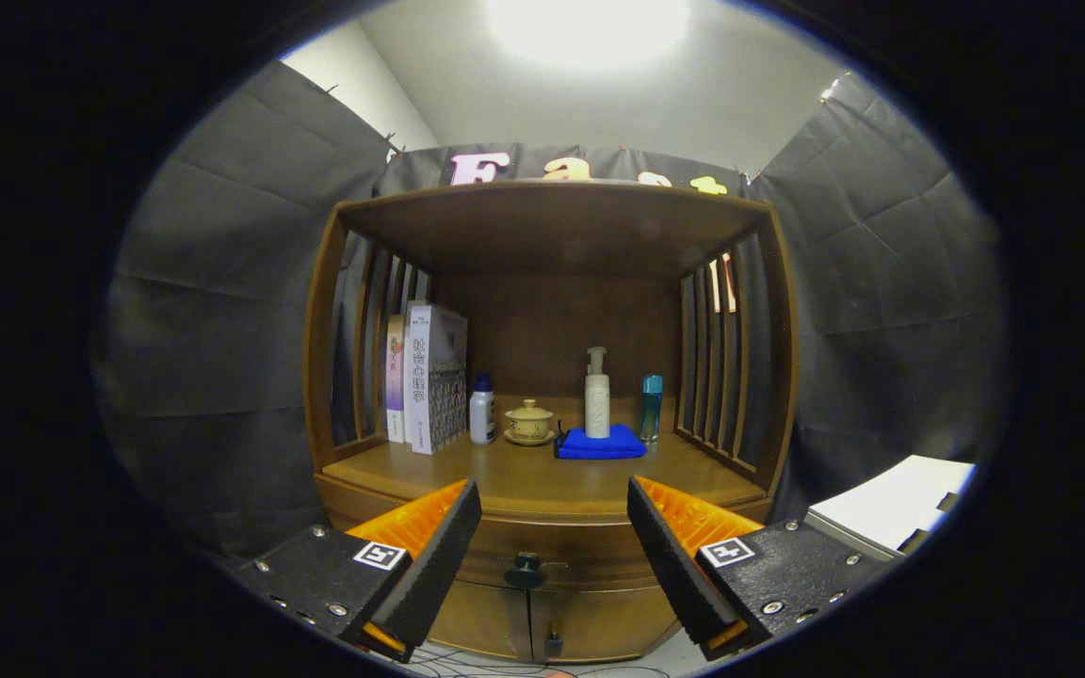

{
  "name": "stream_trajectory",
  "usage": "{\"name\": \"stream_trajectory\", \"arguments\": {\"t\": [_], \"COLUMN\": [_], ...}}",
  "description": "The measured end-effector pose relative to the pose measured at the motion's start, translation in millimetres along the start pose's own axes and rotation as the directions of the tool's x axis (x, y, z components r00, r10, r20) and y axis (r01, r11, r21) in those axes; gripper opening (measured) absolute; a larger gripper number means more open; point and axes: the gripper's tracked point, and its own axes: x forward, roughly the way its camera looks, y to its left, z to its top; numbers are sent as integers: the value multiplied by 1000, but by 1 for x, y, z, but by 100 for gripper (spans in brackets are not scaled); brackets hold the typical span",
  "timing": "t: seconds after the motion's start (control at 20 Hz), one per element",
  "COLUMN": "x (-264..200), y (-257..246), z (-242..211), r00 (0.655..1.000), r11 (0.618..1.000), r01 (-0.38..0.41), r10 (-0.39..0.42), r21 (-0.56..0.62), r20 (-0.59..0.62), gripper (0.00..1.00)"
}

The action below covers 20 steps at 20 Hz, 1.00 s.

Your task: Pull open the drawer, take out the items inside it, and place them on the countertop above the cabinet.

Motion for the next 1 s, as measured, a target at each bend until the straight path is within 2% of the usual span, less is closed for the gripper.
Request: {"name": "stream_trajectory", "arguments": {"t": [0.25, 0.5, 0.7, 0.85, 1.0], "x": [36, 52, 62, 67, 69], "y": [8, 23, 26, 28, 38], "z": [-40, -87, -114, -141, -152], "r00": [996, 985, 972, 960, 952], "r11": [1000, 998, 998, 998, 995], "r01": [-13, -36, -41, -20, -55], "r10": [12, 43, 50, 36, 79], "r21": [-11, 48, 42, 61, 86], "r20": [-94, -169, -231, -278, -295], "gripper": [97, 98, 98, 93, 86]}}
